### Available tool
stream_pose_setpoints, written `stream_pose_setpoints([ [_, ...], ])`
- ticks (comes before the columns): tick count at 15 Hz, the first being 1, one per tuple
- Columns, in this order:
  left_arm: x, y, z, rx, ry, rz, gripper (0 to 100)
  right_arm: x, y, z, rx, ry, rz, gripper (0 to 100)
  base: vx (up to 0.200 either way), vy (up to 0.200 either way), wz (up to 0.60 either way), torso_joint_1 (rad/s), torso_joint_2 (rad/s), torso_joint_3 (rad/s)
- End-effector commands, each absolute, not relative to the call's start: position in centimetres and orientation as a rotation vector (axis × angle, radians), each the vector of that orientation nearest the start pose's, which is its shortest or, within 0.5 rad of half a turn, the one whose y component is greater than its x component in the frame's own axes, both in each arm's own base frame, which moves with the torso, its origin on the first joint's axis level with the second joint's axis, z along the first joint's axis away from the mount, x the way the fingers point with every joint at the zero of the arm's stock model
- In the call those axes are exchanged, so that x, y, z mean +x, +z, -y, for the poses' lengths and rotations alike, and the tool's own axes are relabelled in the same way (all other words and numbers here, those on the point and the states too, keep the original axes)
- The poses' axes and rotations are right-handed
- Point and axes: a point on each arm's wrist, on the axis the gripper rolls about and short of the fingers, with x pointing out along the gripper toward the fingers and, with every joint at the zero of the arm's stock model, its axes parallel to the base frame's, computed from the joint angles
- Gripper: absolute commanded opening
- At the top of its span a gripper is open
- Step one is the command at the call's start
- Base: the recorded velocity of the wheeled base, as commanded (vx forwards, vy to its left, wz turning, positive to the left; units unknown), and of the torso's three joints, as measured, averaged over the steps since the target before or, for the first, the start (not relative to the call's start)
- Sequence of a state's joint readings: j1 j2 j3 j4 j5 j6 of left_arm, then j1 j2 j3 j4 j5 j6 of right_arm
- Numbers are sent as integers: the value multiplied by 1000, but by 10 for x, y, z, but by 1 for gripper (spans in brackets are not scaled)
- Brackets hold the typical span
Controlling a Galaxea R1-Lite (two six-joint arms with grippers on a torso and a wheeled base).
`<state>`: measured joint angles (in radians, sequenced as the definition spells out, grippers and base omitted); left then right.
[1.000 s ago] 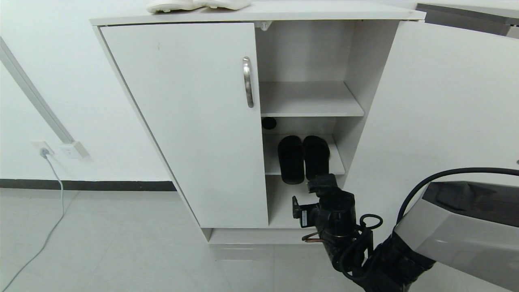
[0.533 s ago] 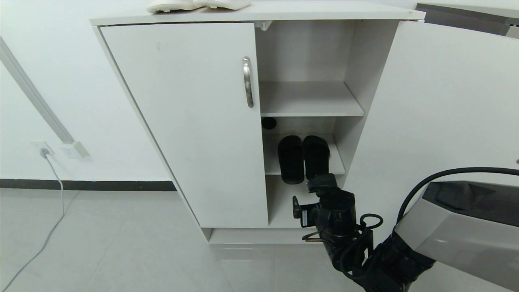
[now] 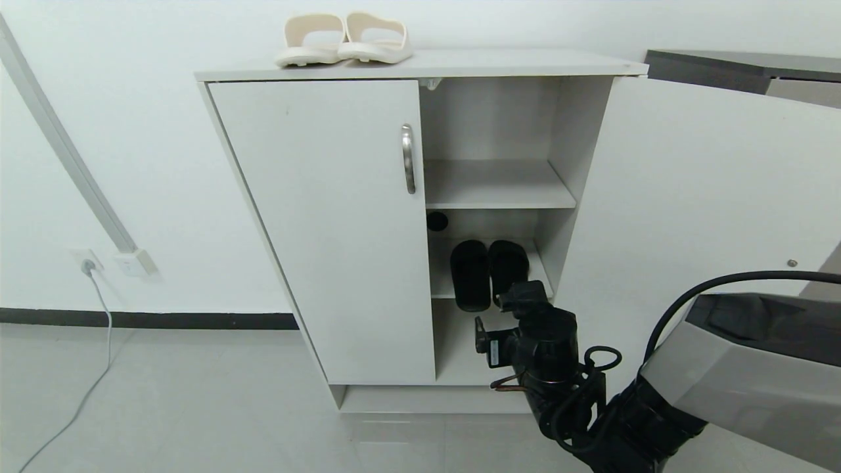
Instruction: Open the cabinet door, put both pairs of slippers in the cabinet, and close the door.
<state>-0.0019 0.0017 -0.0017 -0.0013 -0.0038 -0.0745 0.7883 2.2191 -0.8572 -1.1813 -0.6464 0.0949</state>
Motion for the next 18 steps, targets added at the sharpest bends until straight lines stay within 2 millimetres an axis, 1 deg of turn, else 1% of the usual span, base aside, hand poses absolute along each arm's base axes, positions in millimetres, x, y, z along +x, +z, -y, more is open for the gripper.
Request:
stream_pose_setpoints([
  [1,-23,76,0,-75,-5,0,0,282,67,-265,-23,134,-142,100,0,0,0,2,2,207],
  [4,-23,76,0,-75,-5,0,0,268,76,-262,-31,178,-133,100,0,0,0,2,1,41],
  [9,-23,76,0,-77,-5,0,0,269,71,-262,-40,181,-128,100,0,0,0,0,0,0],
  [16,-23,76,0,-77,-5,0,0,269,71,-262,-40,181,-128,100,0,0,0,0,0,0],
  [18,-23,76,0,-75,-5,0,0,269,71,-262,-40,181,-128,100,0,200,0,2,0,2],
])
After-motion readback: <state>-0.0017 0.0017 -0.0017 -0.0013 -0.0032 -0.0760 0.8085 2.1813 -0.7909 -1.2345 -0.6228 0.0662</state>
